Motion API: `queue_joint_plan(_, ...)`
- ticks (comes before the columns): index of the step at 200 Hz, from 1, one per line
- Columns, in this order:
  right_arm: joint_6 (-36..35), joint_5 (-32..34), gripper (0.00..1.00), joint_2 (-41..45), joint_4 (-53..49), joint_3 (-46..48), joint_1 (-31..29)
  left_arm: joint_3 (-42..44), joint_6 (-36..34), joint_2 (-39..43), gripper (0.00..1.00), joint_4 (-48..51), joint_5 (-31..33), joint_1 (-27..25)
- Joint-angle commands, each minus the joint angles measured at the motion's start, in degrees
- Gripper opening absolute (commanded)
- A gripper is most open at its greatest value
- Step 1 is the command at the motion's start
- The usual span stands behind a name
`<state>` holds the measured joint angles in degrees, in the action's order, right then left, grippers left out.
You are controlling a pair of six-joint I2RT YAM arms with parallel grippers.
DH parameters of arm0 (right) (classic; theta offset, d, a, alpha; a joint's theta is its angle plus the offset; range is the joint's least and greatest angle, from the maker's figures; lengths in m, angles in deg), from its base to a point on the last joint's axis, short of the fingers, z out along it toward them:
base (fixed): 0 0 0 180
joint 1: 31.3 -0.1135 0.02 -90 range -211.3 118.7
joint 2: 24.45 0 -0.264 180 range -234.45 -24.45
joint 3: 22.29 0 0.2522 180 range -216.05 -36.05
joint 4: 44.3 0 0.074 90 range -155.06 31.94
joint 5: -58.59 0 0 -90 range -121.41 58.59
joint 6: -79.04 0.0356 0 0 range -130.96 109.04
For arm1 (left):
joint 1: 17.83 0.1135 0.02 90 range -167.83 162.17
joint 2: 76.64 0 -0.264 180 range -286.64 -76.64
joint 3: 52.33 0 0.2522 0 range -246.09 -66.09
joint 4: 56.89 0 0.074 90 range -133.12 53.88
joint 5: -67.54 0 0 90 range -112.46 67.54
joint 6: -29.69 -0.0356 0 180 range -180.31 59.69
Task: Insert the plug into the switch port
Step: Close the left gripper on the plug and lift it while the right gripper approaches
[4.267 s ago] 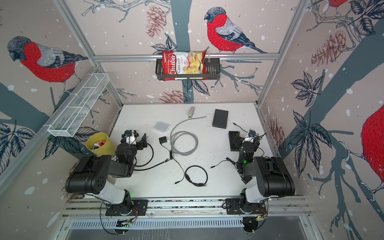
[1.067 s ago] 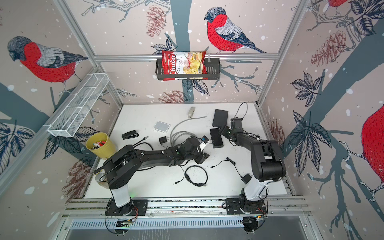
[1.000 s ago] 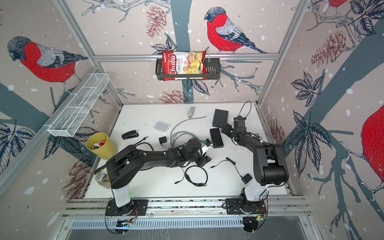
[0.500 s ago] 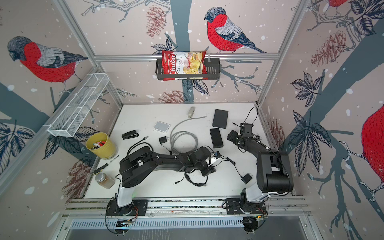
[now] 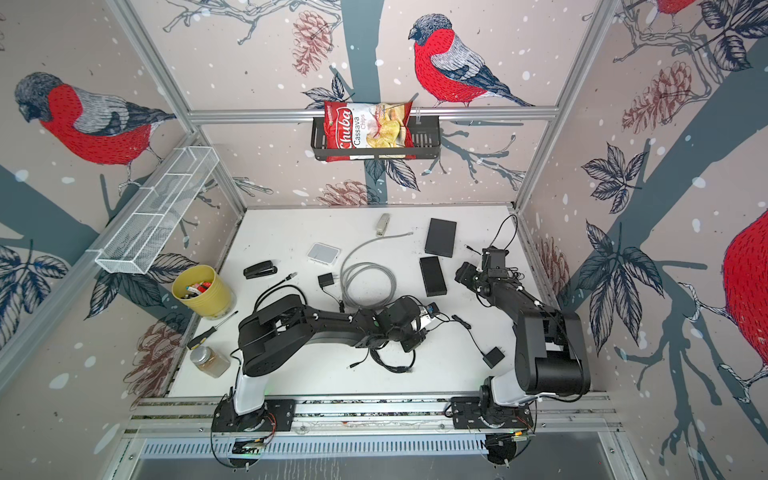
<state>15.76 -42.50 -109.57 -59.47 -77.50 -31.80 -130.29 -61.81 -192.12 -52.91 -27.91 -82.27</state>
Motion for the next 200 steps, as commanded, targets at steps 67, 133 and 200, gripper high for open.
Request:
queue_joint_plan(67,-2.78,-1.86,0.73,12.04,-2.51,3.4,-5.66,-2.07,-0.93,4.16,0.0,7.0,-12.98,6.96)
queue_joint_plan(133,-3.78,-1.52,0.66,23.25,-1.95,11.61,-13.61,-4.49,-6.08,7.51,0.0,14.19,-22.01,11.75)
queue_joint_plan(200,-14.32,6.94,0.55,28.31,6.62,14.57,-26.23,-8.08,-9.25,5.47,0.0,19.73,-29.08,19.59)
